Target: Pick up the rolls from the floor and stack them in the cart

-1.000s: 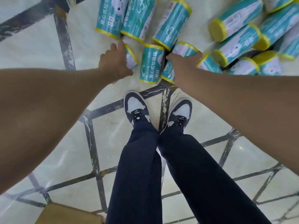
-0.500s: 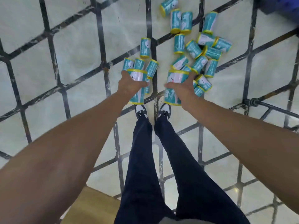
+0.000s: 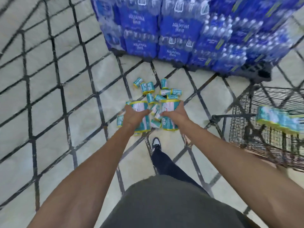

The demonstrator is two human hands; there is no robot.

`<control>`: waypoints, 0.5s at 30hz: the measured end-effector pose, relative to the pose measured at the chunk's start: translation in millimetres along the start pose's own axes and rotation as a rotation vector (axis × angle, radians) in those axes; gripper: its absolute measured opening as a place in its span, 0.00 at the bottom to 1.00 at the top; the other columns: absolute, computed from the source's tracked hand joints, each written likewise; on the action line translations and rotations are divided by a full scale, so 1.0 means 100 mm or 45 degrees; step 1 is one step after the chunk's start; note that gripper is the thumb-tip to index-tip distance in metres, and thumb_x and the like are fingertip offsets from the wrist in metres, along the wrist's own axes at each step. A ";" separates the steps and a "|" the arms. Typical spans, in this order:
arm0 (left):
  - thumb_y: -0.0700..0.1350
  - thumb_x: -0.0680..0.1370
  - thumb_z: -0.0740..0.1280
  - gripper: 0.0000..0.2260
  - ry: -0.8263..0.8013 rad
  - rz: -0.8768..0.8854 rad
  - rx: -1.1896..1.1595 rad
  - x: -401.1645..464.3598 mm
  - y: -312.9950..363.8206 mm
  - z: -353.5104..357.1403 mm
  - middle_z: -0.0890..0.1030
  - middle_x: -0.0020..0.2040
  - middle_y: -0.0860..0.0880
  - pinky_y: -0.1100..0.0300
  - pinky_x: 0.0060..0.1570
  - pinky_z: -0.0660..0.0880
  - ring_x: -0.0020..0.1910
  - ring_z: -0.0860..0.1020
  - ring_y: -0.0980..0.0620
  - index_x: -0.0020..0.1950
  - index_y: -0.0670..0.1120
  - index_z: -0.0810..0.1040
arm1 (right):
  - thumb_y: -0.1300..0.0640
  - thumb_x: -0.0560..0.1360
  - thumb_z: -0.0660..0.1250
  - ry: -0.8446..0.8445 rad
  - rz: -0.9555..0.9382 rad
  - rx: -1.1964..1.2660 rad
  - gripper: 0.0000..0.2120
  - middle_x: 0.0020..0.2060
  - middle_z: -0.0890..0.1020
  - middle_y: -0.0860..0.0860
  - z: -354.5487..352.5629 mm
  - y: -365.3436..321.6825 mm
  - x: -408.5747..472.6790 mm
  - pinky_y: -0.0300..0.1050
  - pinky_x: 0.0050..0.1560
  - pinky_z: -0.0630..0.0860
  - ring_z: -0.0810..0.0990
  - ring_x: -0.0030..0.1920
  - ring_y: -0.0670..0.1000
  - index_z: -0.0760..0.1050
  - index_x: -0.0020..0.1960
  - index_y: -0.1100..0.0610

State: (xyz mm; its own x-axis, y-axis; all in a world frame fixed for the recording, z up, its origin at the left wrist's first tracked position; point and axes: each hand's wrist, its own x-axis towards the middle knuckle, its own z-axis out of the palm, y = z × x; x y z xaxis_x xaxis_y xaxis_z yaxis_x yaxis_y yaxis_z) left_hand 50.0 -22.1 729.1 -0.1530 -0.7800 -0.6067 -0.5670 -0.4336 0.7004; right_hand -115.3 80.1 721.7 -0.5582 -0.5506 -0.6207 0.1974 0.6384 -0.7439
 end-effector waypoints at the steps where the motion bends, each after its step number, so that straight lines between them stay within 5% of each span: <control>1: 0.61 0.62 0.81 0.50 -0.017 0.009 0.009 -0.15 -0.01 0.09 0.74 0.66 0.43 0.44 0.57 0.79 0.61 0.77 0.43 0.73 0.44 0.61 | 0.49 0.52 0.83 0.026 0.007 0.023 0.53 0.65 0.77 0.54 -0.13 0.05 -0.14 0.60 0.64 0.77 0.78 0.64 0.57 0.60 0.71 0.51; 4: 0.58 0.65 0.81 0.48 -0.037 0.084 0.056 -0.63 -0.02 0.39 0.74 0.65 0.43 0.46 0.58 0.77 0.61 0.76 0.43 0.75 0.42 0.60 | 0.54 0.57 0.83 0.101 0.007 0.091 0.42 0.57 0.79 0.53 -0.60 0.22 -0.51 0.62 0.59 0.80 0.81 0.58 0.58 0.62 0.63 0.49; 10: 0.56 0.66 0.81 0.38 -0.169 0.222 0.158 -1.41 0.07 1.23 0.74 0.60 0.49 0.52 0.54 0.75 0.55 0.75 0.48 0.66 0.44 0.65 | 0.60 0.66 0.82 0.226 0.019 0.210 0.37 0.53 0.78 0.55 -1.71 0.54 -1.05 0.53 0.48 0.82 0.81 0.51 0.56 0.61 0.65 0.53; 15: 0.59 0.54 0.83 0.40 -0.284 0.228 0.119 -1.88 0.28 2.26 0.82 0.50 0.47 0.47 0.48 0.82 0.48 0.83 0.46 0.59 0.47 0.70 | 0.61 0.64 0.82 0.317 0.026 0.303 0.38 0.54 0.78 0.55 -2.78 0.87 -1.19 0.57 0.54 0.82 0.81 0.54 0.57 0.62 0.64 0.53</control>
State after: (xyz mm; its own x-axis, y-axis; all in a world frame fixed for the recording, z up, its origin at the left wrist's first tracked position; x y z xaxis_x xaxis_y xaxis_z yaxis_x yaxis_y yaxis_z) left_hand -119.9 214.0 777.6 -0.4255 -0.7173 -0.5518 -0.5853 -0.2470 0.7723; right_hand -255.7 350.6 799.8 -0.7259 -0.3720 -0.5785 0.3768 0.4885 -0.7870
